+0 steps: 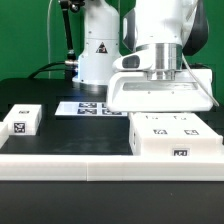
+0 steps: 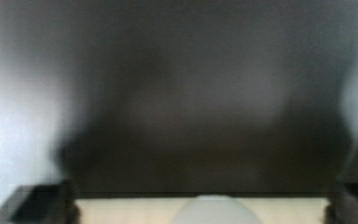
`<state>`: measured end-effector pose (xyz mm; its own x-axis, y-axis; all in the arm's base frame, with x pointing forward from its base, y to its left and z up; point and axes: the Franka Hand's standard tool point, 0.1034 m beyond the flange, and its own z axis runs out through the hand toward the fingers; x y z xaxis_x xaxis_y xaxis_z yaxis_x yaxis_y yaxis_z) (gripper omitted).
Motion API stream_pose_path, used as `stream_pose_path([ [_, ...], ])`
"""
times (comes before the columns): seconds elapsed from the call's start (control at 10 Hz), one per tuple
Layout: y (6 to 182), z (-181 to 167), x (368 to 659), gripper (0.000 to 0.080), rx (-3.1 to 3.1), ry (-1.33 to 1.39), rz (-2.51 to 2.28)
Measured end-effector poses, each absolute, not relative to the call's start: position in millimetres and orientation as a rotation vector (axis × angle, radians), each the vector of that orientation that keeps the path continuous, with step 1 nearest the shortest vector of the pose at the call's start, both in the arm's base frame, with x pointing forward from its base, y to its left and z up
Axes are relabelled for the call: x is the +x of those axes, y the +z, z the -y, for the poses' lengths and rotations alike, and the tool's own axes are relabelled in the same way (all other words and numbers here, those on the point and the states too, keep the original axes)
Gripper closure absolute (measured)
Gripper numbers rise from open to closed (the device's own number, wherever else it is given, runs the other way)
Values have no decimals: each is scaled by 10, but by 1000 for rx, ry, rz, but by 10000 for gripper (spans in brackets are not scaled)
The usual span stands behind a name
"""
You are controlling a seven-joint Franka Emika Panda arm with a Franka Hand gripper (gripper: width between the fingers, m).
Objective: Assemble cabinet
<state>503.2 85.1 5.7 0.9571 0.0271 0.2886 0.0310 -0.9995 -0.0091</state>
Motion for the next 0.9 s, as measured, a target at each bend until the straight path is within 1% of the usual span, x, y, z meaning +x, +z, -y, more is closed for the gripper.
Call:
stream_pose_path([
  [0.1,57,-848,5032,263,-3095,-456,49],
  [0.2,57,-842,5033,263,-3096,-456,58],
  [0.3,57,-838,5032,445,-3097,-456,68],
  [0.4,55,-844,5029,591,-3097,-455,70],
  [0.5,51,-844,5024,591,-3097,-452,70],
  [0.6,50,-843,5021,752,-3097,-451,71],
  [0.7,49,-843,5019,752,-3098,-451,71],
  [0.8,49,-843,5019,789,-3098,-450,71],
  [0.9,48,-842,5018,789,-3098,-450,71],
])
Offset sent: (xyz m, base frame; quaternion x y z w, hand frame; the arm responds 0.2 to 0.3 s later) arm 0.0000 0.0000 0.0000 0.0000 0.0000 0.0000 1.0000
